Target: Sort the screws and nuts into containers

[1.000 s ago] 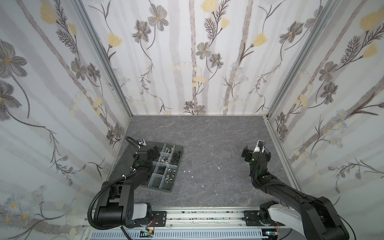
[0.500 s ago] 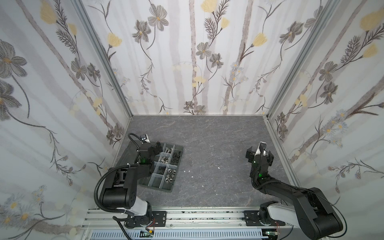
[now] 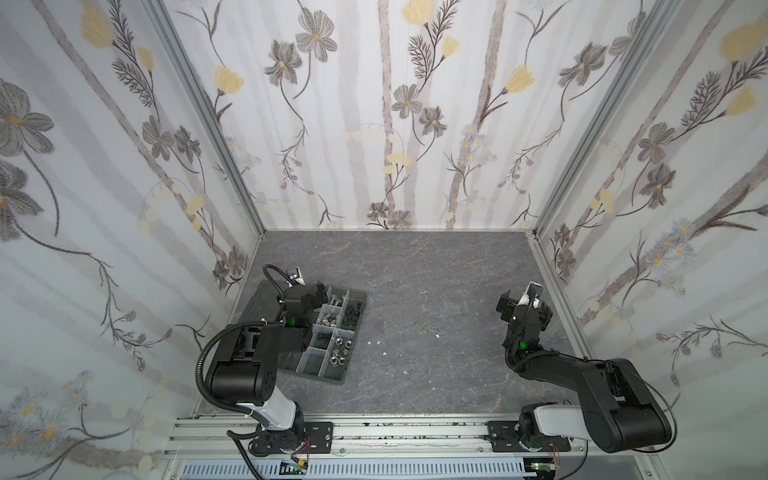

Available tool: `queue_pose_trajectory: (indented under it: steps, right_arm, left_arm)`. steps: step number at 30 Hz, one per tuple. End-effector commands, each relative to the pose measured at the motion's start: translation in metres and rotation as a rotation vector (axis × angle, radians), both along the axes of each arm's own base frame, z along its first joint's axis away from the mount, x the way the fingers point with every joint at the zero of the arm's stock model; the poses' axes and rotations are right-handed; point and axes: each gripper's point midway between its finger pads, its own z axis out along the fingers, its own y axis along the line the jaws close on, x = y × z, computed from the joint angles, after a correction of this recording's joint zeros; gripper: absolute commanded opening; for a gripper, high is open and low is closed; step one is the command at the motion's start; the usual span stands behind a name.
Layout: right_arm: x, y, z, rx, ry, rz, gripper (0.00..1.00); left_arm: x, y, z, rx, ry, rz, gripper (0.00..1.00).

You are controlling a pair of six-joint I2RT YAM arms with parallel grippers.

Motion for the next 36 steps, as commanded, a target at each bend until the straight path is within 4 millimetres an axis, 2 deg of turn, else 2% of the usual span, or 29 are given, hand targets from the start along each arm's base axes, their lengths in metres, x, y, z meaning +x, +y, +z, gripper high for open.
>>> queue_pose_trajectory:
  steps: [1, 4, 7, 9, 12, 15, 17, 19, 24, 27, 30, 32, 36]
  right_arm:
    - [-0.005, -0.003, 0.015, 0.044, -0.097, -0.017, 1.00]
    - [-0.013, -0.006, 0.019, 0.044, -0.130, -0.025, 0.99]
    - [-0.017, -0.008, 0.023, 0.025, -0.151, -0.030, 1.00]
    - [-0.017, -0.009, 0.024, 0.007, -0.153, -0.038, 1.00]
    - [-0.022, -0.011, 0.029, -0.008, -0.195, -0.039, 1.00]
    - [-0.040, -0.012, 0.032, 0.001, -0.279, -0.031, 1.00]
    - [-0.054, -0.012, 0.041, -0.012, -0.363, -0.009, 1.00]
    - [-0.057, -0.003, 0.043, -0.026, -0.378, 0.053, 1.00]
    - [-0.038, 0.024, 0.037, -0.074, -0.321, 0.211, 1.00]
    - [-0.014, 0.028, 0.025, -0.084, -0.258, 0.225, 1.00]
    - [0.024, 0.026, 0.001, -0.015, -0.087, 0.274, 0.99]
    - [0.026, 0.025, 0.001, 0.022, -0.106, 0.333, 1.00]
    - [0.024, 0.026, 0.002, 0.013, -0.108, 0.329, 1.00]
  left_arm:
    - [-0.017, 0.009, 0.039, 0.041, -0.208, 0.063, 1.00]
    - [-0.038, 0.013, 0.047, 0.027, -0.299, 0.083, 1.00]
    - [-0.048, 0.002, 0.047, 0.048, -0.353, 0.014, 1.00]
    - [-0.055, 0.000, 0.048, 0.062, -0.357, 0.034, 1.00]
    - [-0.047, 0.001, 0.044, 0.059, -0.324, 0.037, 1.00]
    - [-0.032, 0.002, 0.037, 0.025, -0.278, 0.005, 1.00]
    - [-0.026, 0.003, 0.033, -0.010, -0.256, -0.034, 1.00]
    - [-0.025, 0.004, 0.033, -0.021, -0.257, -0.040, 1.00]
    - [-0.025, 0.005, 0.033, -0.021, -0.257, -0.038, 1.00]
    - [-0.025, 0.005, 0.034, -0.020, -0.257, -0.037, 1.00]
    - [-0.025, 0.004, 0.033, -0.021, -0.256, -0.041, 1.00]
    - [-0.025, 0.004, 0.033, -0.021, -0.255, -0.039, 1.00]
    - [-0.026, 0.005, 0.033, -0.018, -0.255, -0.037, 1.00]
